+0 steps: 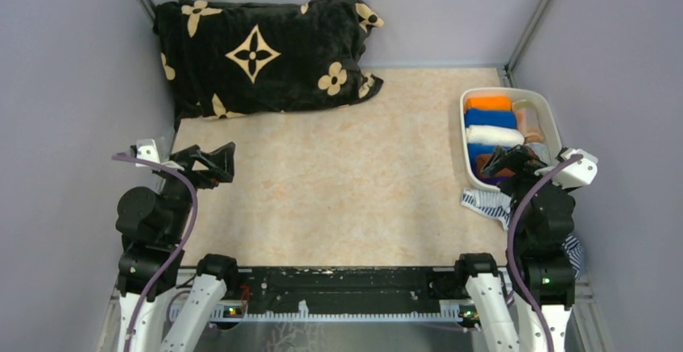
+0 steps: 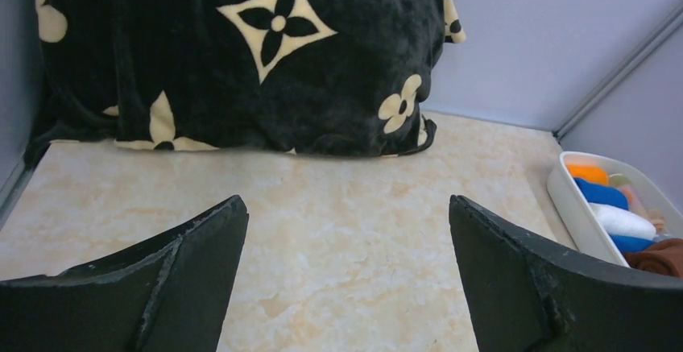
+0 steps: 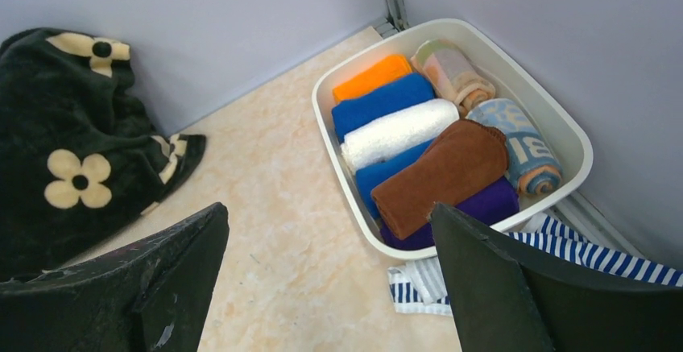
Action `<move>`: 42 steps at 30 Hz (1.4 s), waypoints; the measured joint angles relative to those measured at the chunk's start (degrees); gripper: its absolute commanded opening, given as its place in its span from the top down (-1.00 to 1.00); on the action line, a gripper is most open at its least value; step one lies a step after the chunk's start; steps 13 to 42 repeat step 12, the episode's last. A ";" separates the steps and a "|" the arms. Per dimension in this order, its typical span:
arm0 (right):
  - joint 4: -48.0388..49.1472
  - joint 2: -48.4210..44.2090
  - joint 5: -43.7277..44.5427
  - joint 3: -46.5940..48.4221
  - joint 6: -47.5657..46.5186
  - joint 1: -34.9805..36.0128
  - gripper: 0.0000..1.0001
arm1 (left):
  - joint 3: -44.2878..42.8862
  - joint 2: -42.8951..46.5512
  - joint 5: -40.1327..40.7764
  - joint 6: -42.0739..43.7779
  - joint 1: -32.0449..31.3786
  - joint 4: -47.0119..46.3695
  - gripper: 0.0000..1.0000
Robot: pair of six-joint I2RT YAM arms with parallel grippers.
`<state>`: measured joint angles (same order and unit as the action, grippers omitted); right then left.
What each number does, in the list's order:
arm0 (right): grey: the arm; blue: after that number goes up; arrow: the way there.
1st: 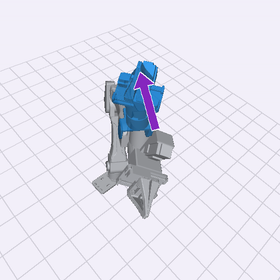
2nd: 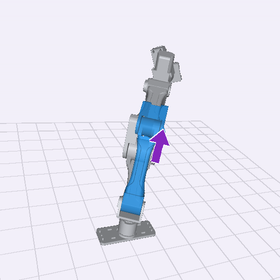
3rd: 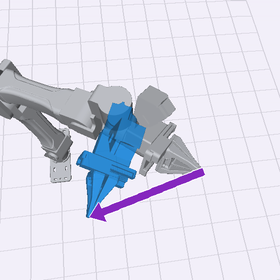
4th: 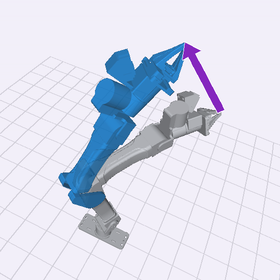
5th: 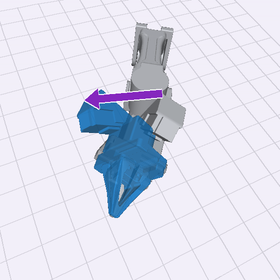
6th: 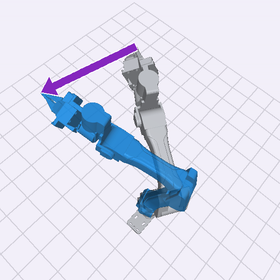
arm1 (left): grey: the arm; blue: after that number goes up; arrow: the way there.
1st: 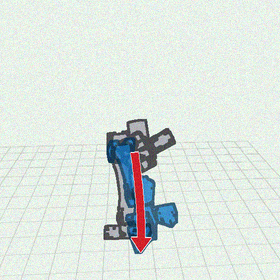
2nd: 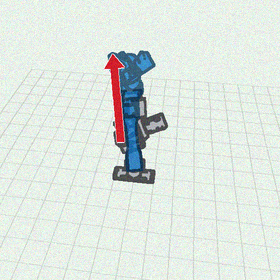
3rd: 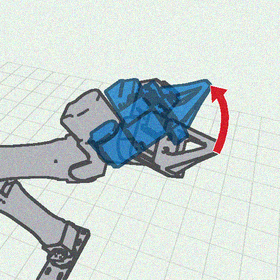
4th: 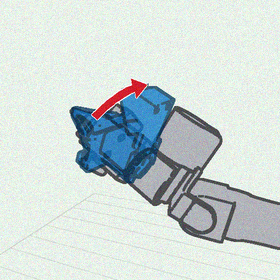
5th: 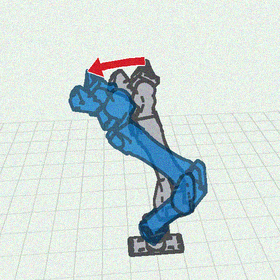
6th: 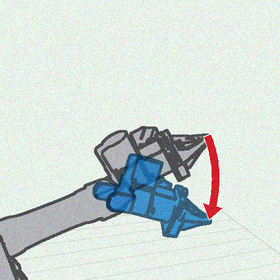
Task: Roll the towels
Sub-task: Reset both arms
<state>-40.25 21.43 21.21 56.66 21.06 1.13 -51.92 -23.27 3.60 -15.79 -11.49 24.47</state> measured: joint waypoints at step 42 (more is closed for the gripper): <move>2.71 -3.37 -1.20 -4.68 -3.08 0.24 -0.93 | 5.70 2.27 1.79 0.61 0.00 -1.77 -0.99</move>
